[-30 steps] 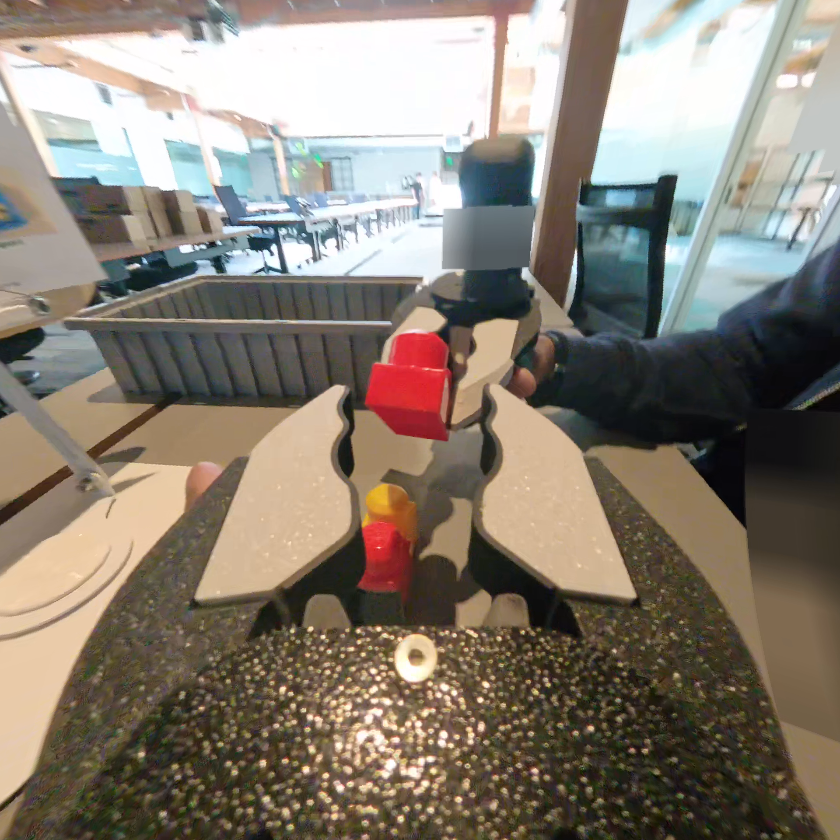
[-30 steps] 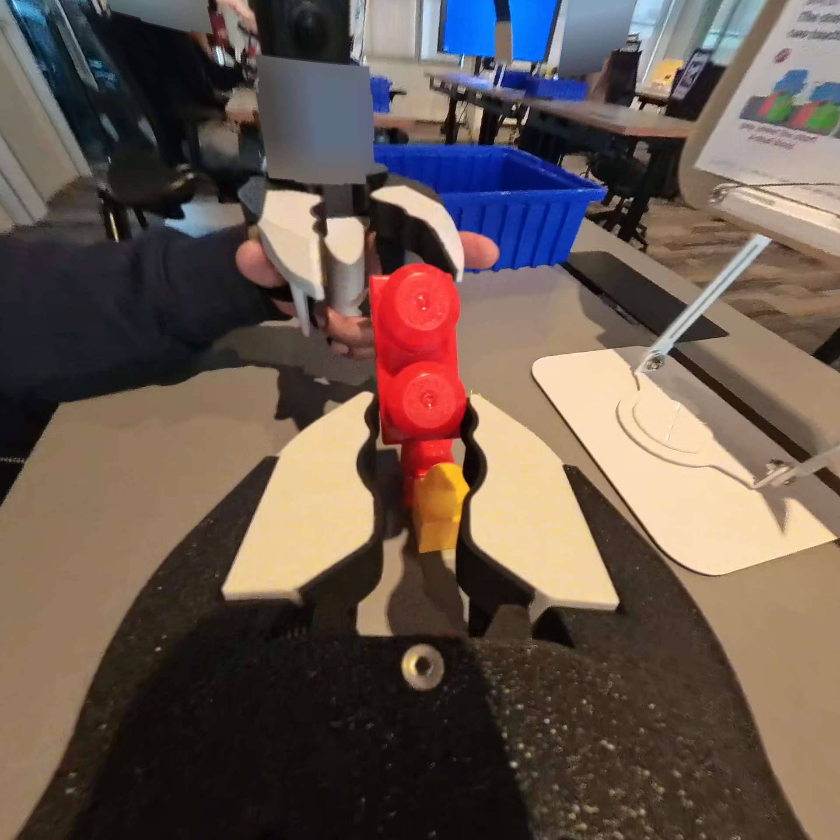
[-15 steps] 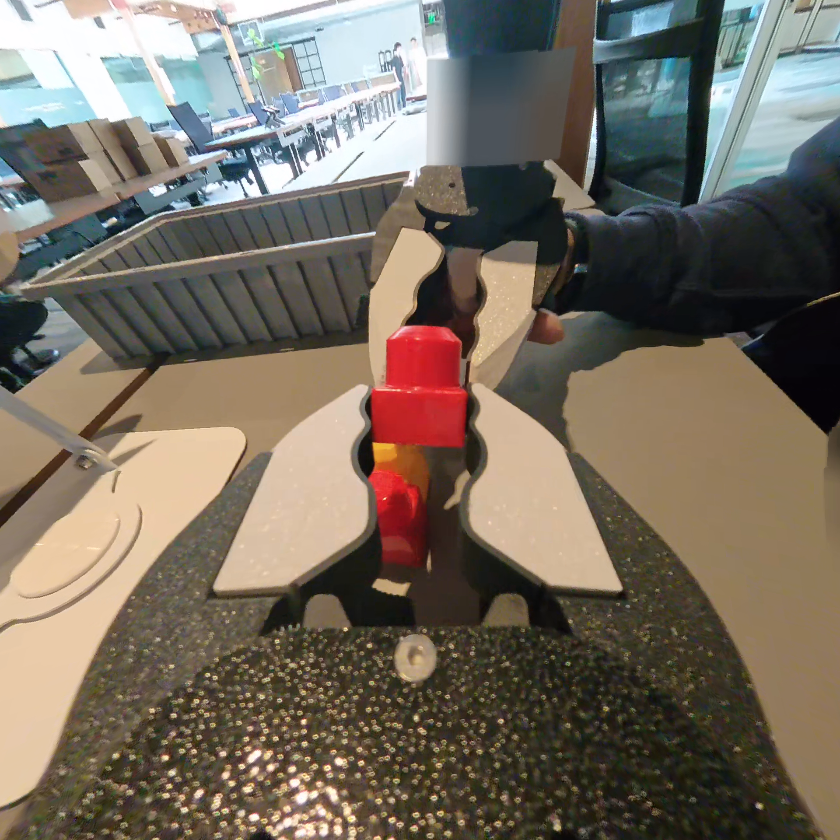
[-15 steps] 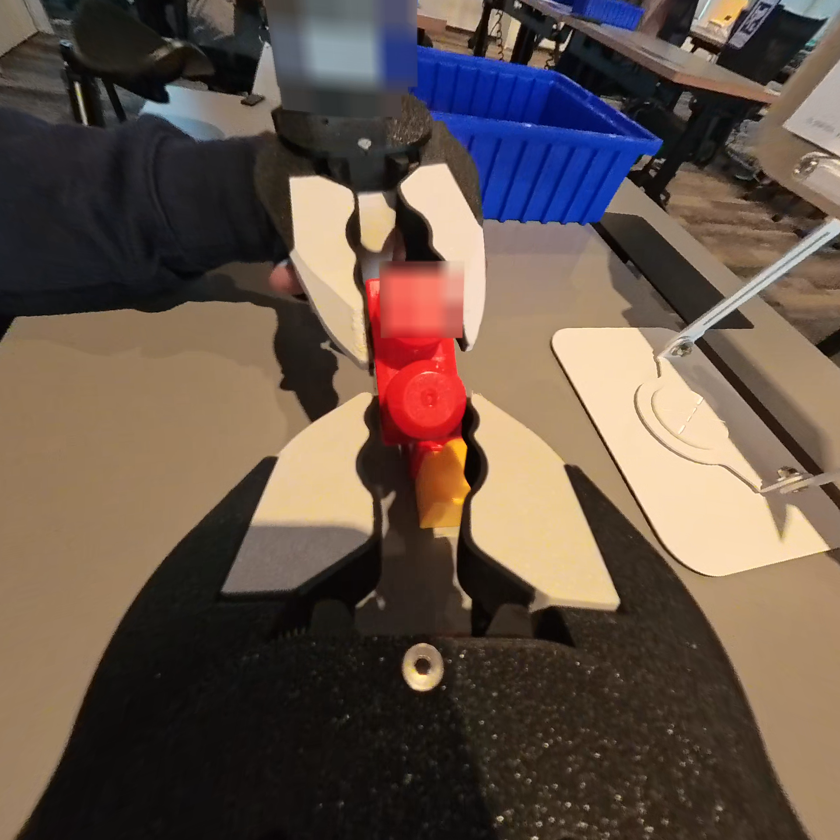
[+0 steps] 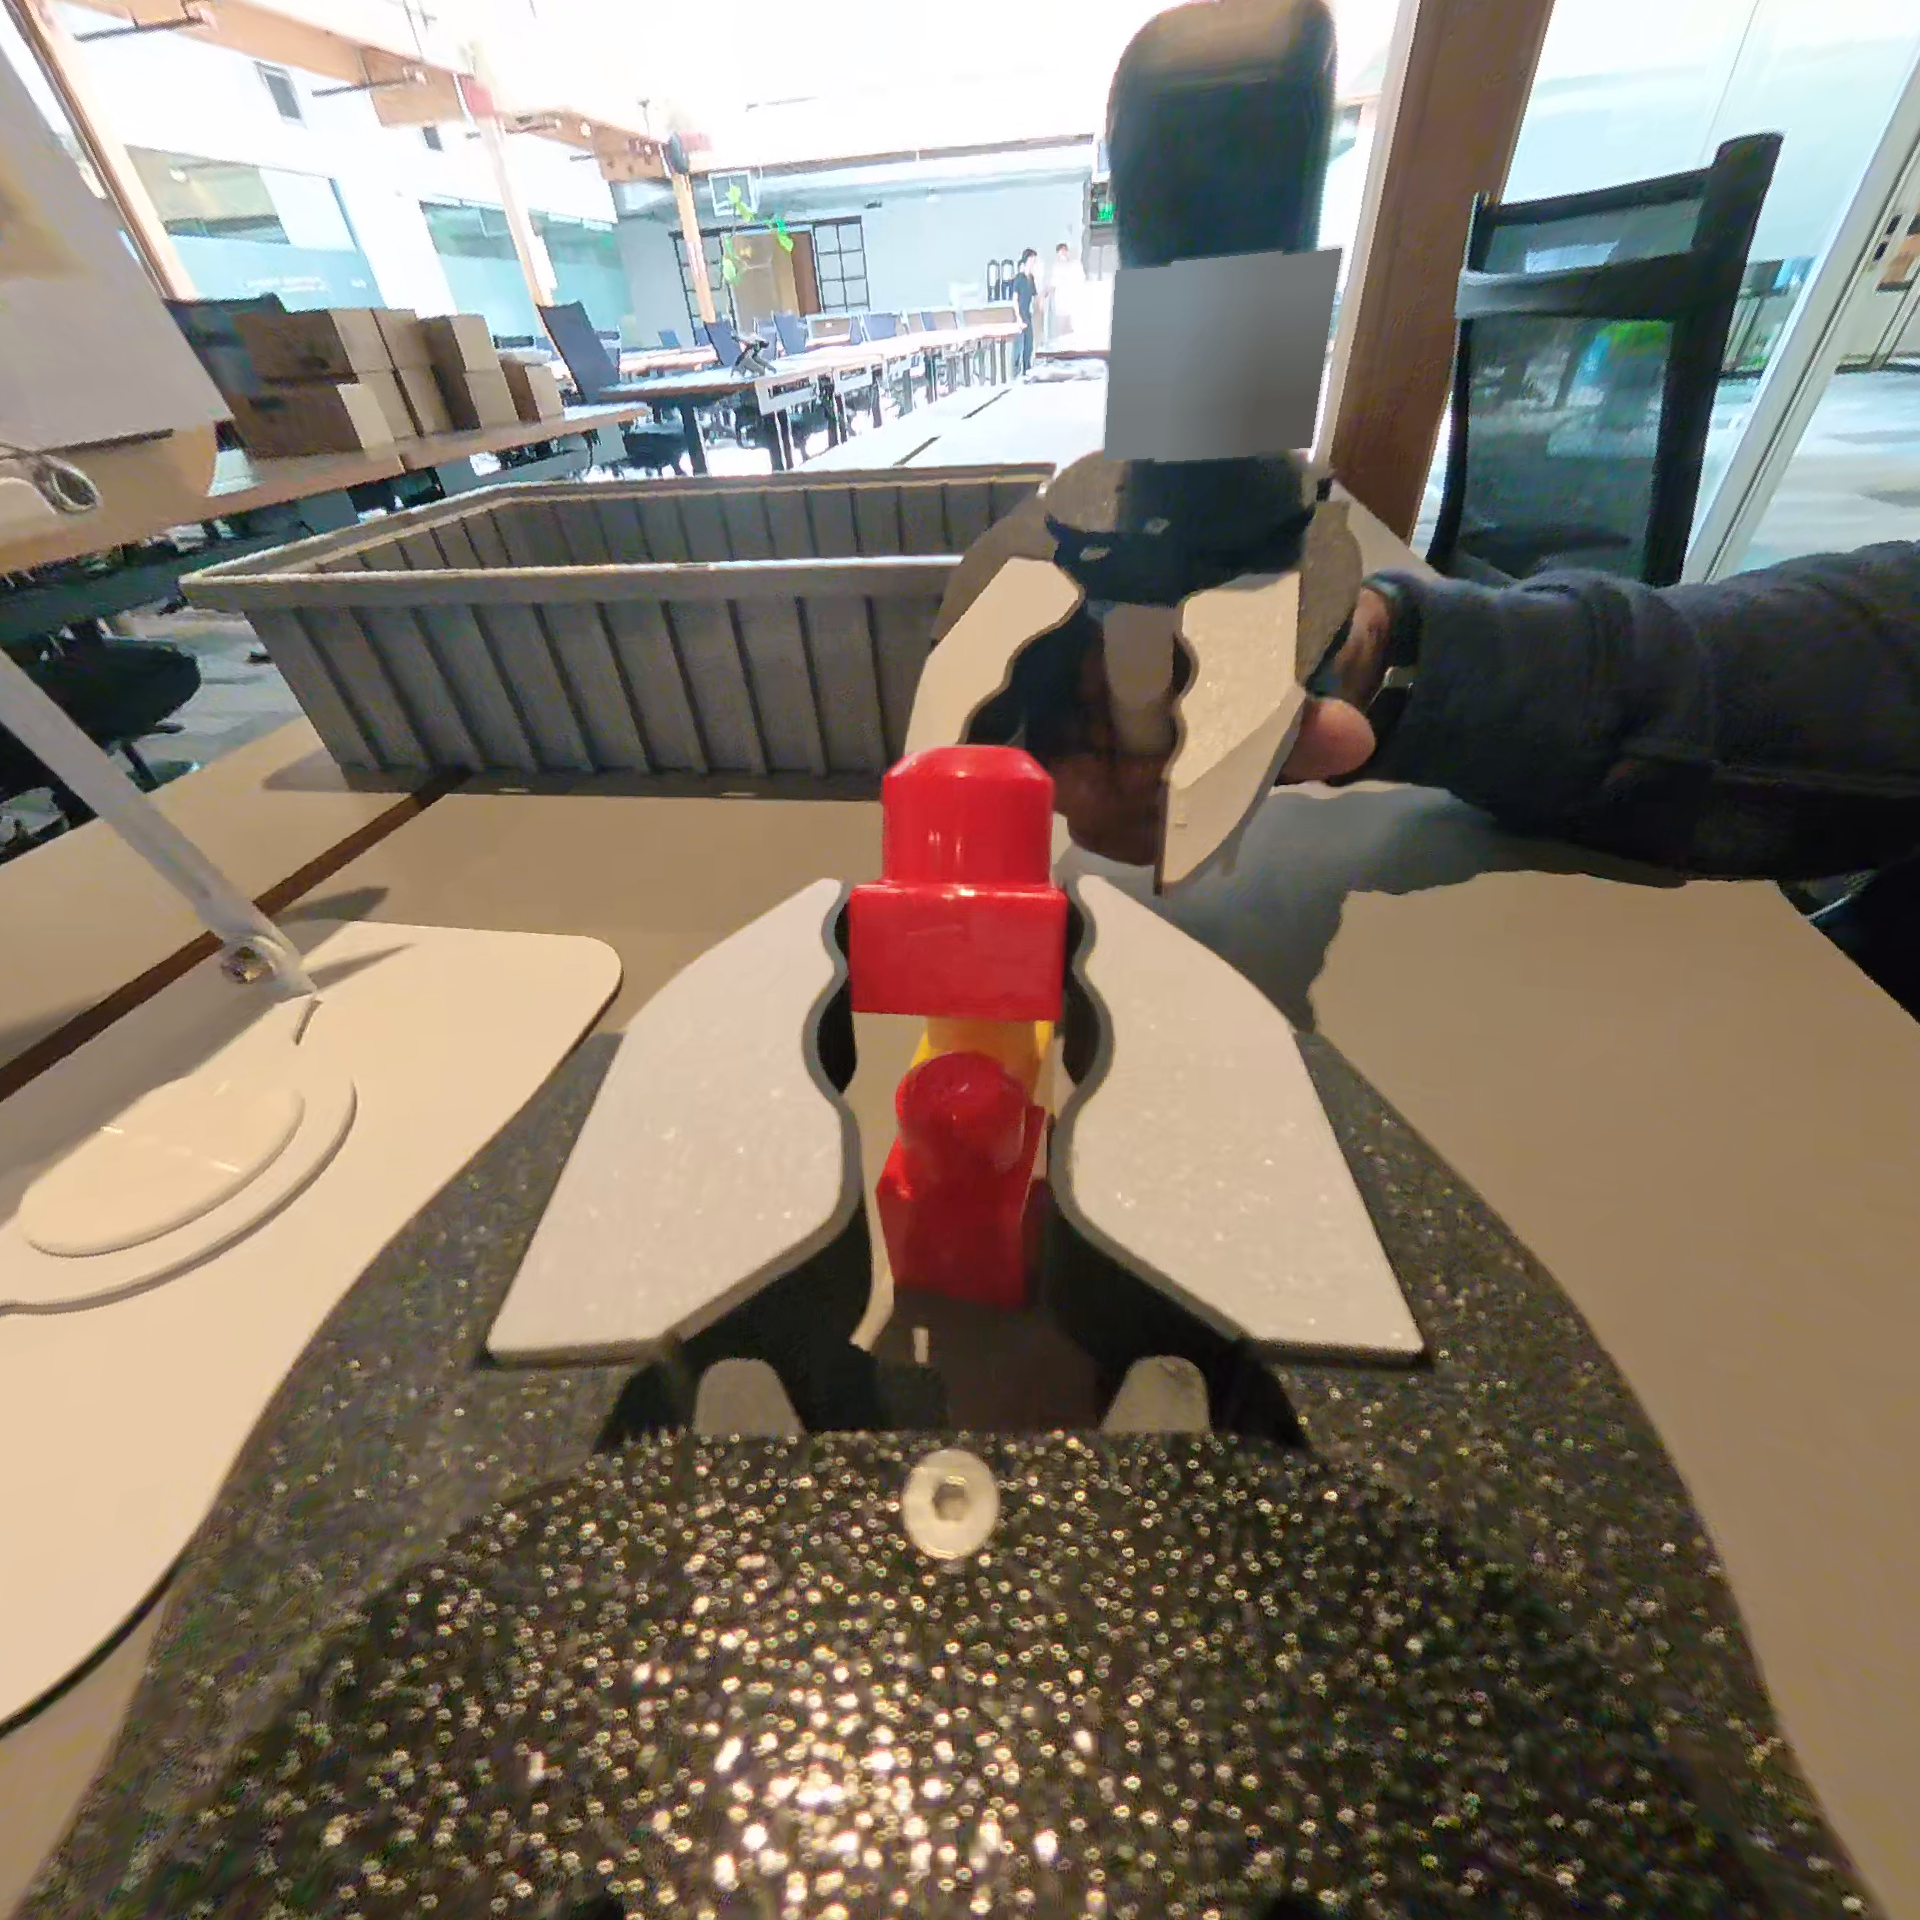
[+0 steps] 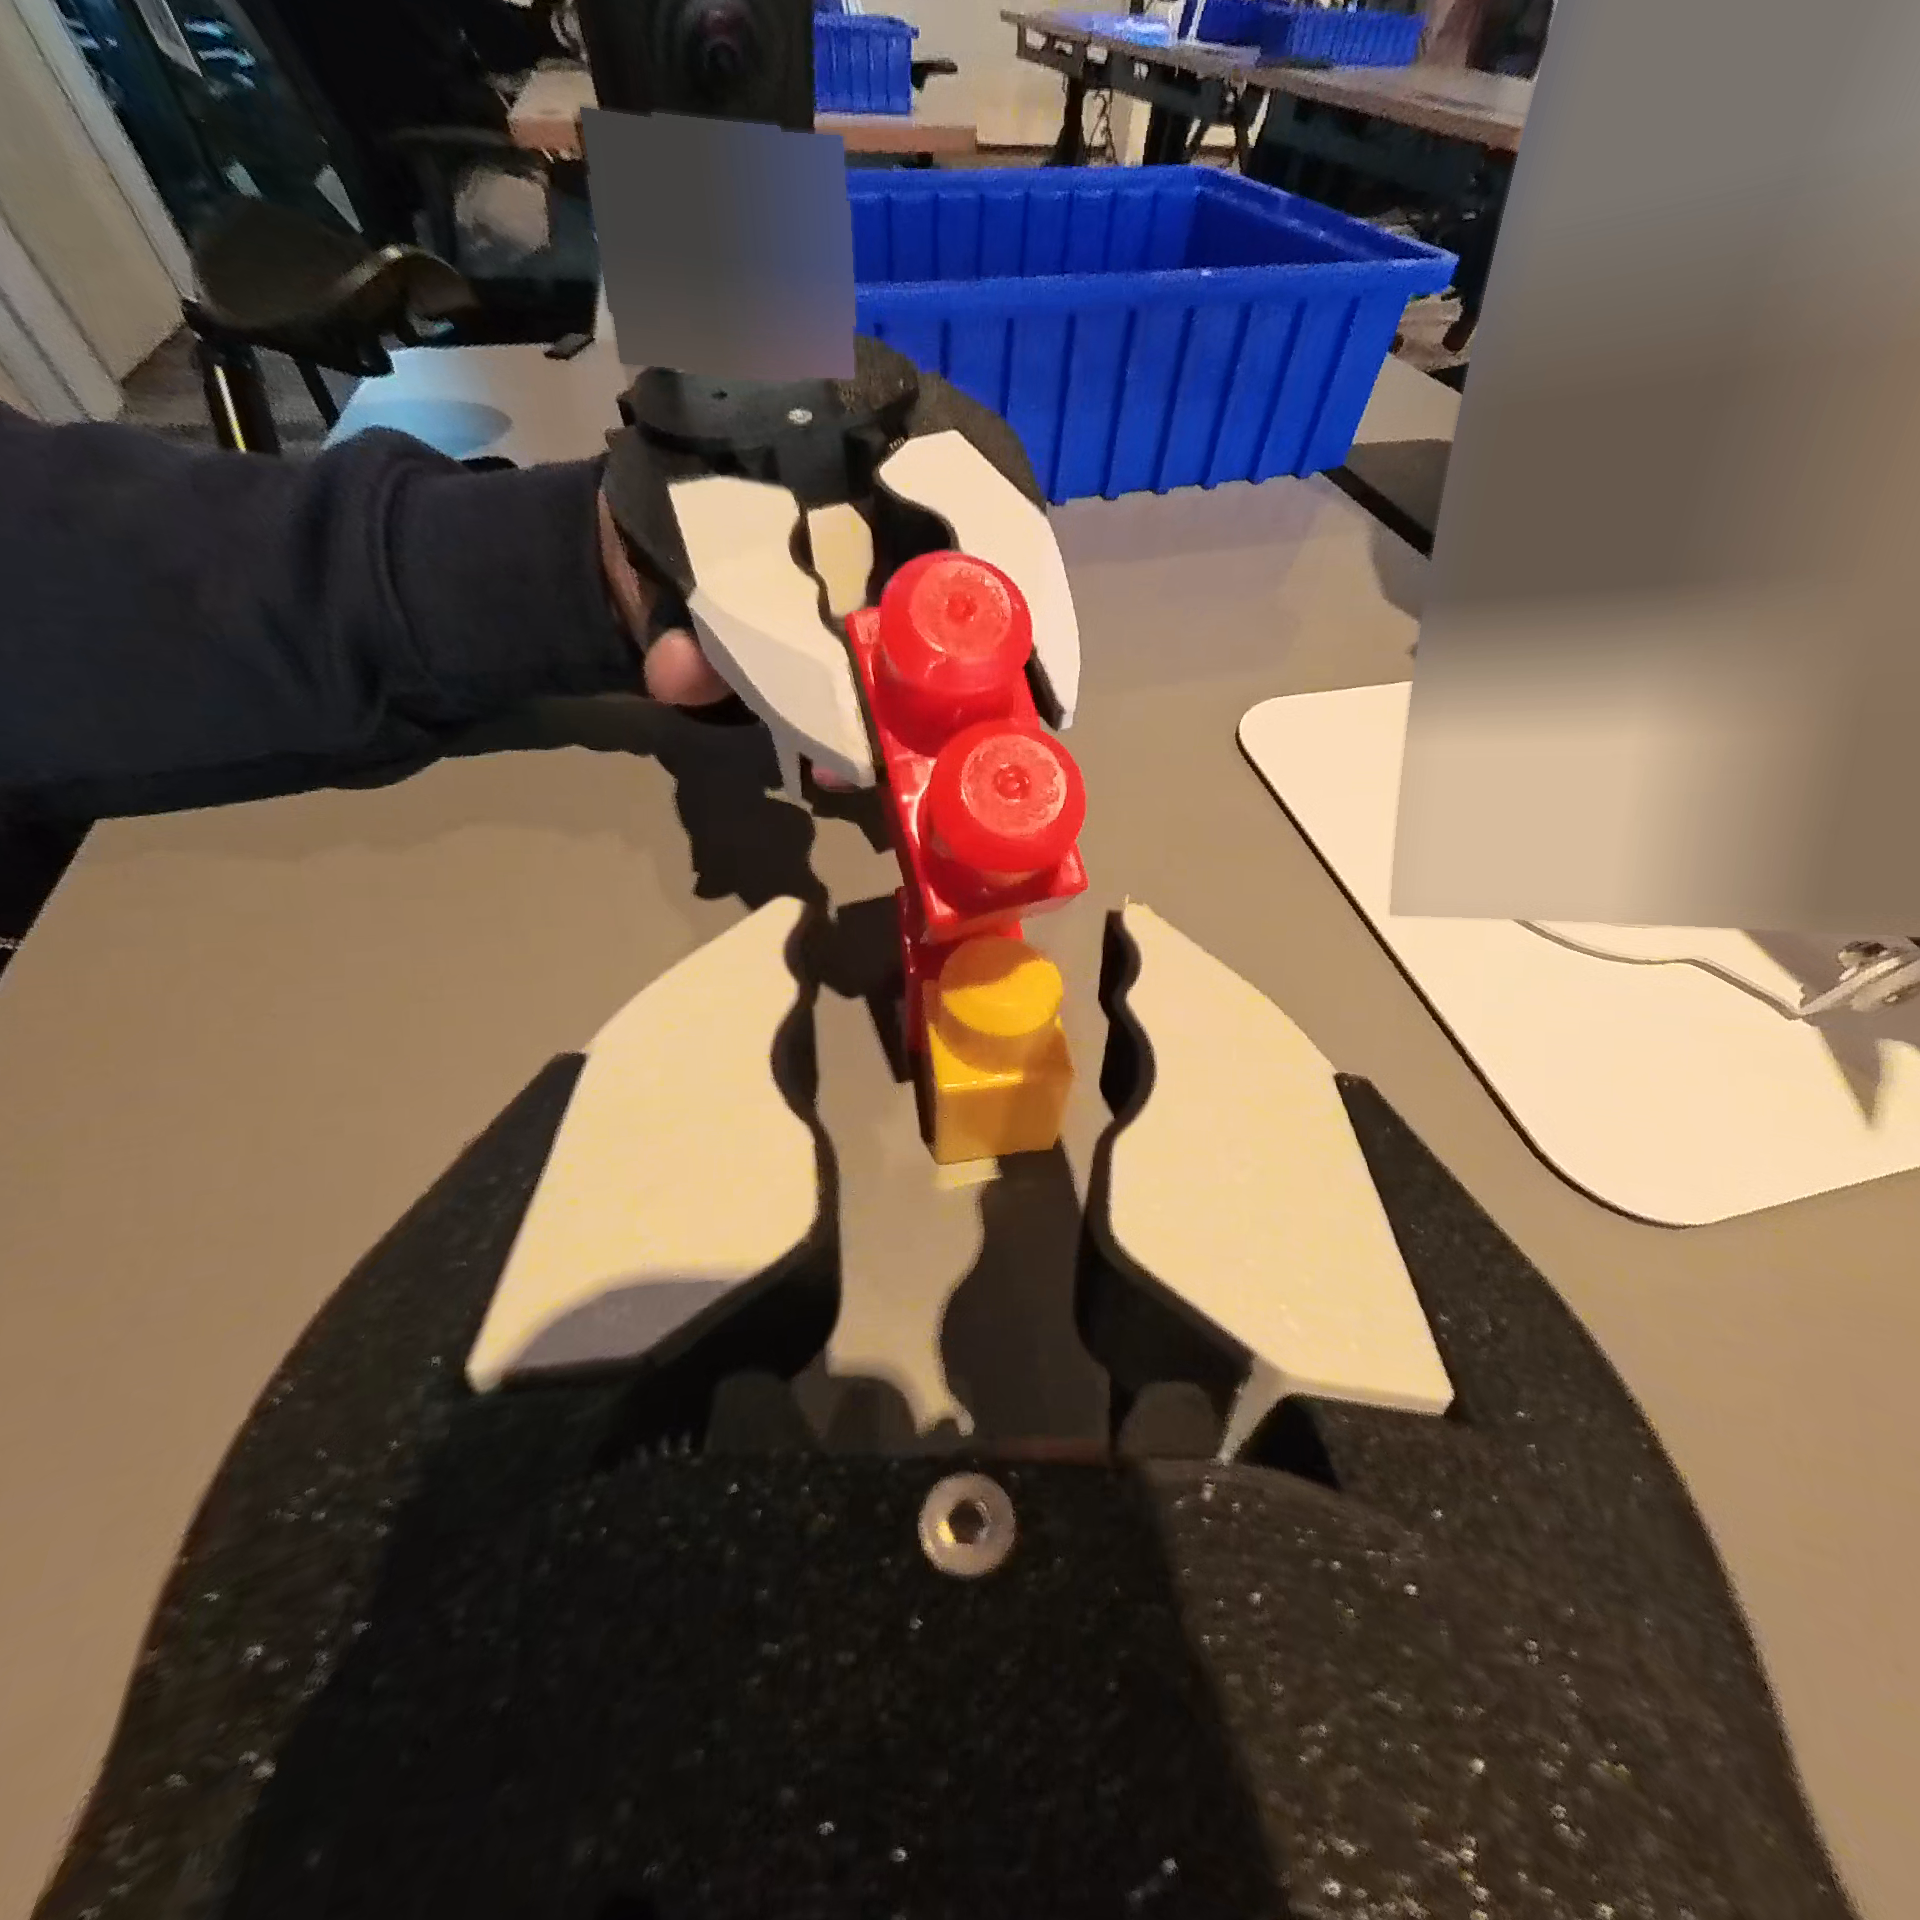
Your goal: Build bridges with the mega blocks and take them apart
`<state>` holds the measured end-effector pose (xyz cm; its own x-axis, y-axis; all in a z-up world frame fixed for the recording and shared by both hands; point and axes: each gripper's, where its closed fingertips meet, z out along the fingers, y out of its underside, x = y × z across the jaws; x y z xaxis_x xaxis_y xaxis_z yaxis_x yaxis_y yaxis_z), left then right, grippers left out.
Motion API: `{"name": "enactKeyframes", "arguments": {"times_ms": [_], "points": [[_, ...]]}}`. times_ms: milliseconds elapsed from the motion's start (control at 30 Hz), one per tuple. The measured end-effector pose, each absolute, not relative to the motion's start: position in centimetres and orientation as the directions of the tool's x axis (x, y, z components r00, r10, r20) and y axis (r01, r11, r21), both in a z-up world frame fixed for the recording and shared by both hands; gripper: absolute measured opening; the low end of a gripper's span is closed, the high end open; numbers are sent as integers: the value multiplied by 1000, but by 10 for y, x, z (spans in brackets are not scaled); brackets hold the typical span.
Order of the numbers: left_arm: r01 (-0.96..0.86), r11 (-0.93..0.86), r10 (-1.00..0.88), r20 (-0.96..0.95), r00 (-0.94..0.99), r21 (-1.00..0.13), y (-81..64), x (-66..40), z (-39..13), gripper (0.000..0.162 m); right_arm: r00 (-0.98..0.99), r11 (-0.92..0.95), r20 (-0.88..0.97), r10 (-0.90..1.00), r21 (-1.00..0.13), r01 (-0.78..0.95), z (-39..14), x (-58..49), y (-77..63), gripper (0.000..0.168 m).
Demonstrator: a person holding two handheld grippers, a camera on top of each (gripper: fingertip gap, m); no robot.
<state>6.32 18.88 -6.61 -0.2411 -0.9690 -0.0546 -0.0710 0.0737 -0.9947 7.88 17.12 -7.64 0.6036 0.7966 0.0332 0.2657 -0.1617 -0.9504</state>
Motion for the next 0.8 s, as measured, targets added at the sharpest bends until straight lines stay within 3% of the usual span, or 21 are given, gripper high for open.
{"name": "enactKeyframes", "arguments": {"times_ms": [167, 300, 800], "points": [[-42, 78, -958, -63, -281, -996, 178, 65, -63, 36, 604, -157, 43, 795, -949, 274, -80, 75, 173, 53], [-34, 59, -952, -45, -303, -998, 174, 65, -62, 36, 590, -162, 21, 807, -953, 256, -82, 70, 173, 36], [-286, 214, -960, -146, -240, -934, 197, 54, -101, 38, 608, -181, 134, 783, -886, 428, -103, 76, 182, 35]]}}
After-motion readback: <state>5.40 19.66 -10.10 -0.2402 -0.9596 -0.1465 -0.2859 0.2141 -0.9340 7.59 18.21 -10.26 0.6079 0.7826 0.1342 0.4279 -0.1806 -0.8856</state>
